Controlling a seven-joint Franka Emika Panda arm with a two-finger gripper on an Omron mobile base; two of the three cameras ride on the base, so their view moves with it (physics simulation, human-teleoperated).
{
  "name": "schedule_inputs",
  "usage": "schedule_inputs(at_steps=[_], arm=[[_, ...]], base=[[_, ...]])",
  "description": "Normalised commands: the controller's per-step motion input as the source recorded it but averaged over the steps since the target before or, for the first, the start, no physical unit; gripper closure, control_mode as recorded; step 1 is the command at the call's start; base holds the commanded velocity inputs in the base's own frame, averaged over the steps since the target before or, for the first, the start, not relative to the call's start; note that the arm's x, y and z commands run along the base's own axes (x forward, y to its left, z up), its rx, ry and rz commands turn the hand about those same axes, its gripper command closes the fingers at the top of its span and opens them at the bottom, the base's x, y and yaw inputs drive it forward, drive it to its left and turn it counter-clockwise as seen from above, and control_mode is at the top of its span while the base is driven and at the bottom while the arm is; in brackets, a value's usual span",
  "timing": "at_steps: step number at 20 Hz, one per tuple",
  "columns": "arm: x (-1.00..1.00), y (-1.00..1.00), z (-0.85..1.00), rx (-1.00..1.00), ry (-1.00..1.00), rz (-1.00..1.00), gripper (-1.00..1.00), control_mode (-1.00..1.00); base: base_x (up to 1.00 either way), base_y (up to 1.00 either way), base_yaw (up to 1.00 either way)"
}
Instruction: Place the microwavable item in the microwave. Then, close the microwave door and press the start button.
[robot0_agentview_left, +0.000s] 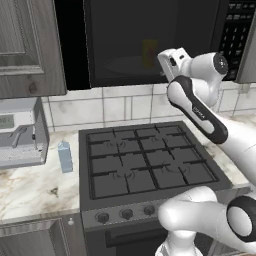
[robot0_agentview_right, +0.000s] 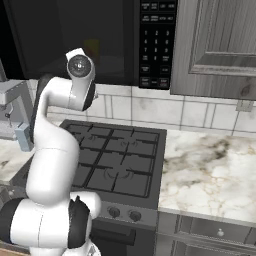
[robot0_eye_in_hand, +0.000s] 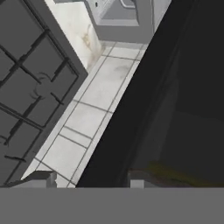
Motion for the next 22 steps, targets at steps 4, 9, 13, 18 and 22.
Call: schedule_inputs(at_steps=[4, 9, 13, 18, 22], arm=[[-0.35, -0.03, 0.00, 0.01, 0.05, 0.02, -1.00, -1.00], [-1.00, -0.39, 0.00, 0.15, -0.15, 0.00, -1.00, -1.00], [-0.96, -0.77, -0.08, 0.20, -0.21, -0.05, -1.00, -1.00], [-0.60, -0.90, -0.24, 0.21, -0.12, -0.16, -1.00, -1.00], [-0.23, -0.88, -0.01, 0.21, 0.00, -0.18, -1.00, -1.00]], base=[[0.00, 0.00, 0.00], [0.00, 0.00, 0.00], [0.00, 0.00, 0.00], [0.00, 0.00, 0.00], [0.00, 0.00, 0.00]])
